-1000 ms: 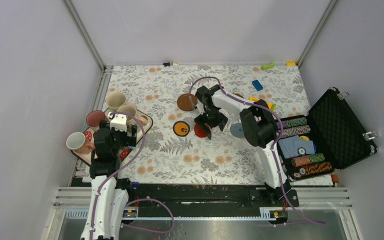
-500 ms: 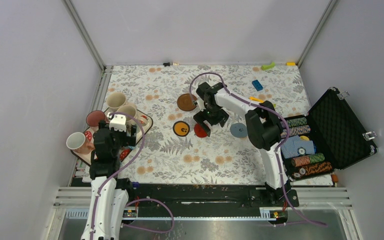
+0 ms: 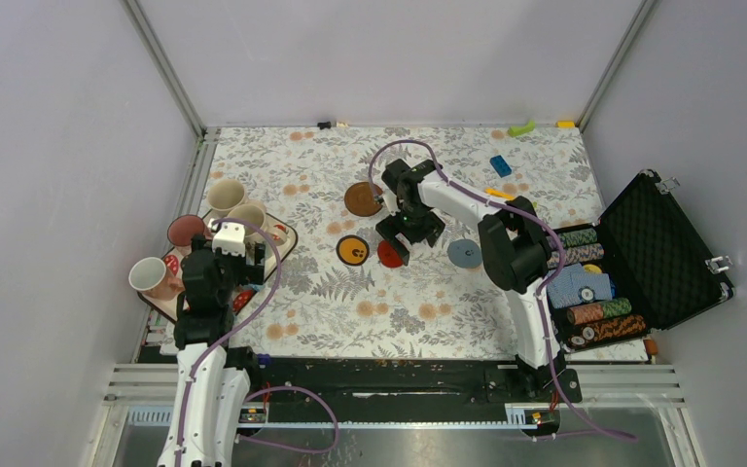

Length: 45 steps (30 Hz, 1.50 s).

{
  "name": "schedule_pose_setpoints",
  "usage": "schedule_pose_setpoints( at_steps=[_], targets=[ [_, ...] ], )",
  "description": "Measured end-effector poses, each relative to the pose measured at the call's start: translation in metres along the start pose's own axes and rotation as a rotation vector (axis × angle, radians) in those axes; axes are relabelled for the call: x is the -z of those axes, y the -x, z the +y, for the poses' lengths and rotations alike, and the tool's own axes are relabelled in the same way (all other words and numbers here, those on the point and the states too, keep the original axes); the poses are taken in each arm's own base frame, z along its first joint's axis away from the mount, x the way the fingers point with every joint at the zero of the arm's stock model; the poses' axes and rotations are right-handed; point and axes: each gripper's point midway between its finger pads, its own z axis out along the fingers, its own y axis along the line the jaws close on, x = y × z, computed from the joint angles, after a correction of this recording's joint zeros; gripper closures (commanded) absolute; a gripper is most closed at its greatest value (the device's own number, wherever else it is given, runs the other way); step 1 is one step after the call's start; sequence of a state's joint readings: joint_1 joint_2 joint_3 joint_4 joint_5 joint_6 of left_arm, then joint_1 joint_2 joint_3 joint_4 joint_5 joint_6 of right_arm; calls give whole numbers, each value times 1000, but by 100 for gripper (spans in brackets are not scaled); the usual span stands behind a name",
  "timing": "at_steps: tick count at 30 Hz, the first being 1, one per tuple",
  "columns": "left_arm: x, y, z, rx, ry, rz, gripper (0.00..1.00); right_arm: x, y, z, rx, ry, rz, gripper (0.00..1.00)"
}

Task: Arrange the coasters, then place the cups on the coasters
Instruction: Move the coaster to the center of the board.

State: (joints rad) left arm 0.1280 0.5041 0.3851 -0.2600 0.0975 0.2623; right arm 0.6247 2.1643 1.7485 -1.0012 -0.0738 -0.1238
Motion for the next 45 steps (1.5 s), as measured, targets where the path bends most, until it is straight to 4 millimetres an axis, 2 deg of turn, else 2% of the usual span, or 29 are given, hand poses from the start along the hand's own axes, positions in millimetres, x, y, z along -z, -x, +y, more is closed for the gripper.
schedule_pose_setpoints(
  at_steps=[7,10,13,18,20,22,26,31,40,45],
  targets=[
    [0,0,0,0,0,0,1,1,1,0,13,0,-5,8],
    [0,0,0,0,0,2,1,13,1,0,39,1,-41,8],
    [0,0,0,0,0,2,1,43,-5,2,79,-5,-111,7],
    [0,0,0,0,0,1,1,118,-17,0,144,-48,-307,7],
    [0,0,0,0,0,2,1,140,-31,-4,156,-67,-373,7],
    [0,0,0,1,0,0,1,150,-45,-9,152,-80,-399,6],
    [0,0,0,2,1,-1,1,150,-68,-17,138,-91,-397,7],
    [0,0,0,7,0,-2,1,140,-64,-12,142,-49,-371,9],
    [1,1,0,7,1,-6,1,133,-7,-4,148,23,-400,10],
    [-1,-1,-1,8,-2,5,1,113,23,17,215,10,-388,5]
  ],
)
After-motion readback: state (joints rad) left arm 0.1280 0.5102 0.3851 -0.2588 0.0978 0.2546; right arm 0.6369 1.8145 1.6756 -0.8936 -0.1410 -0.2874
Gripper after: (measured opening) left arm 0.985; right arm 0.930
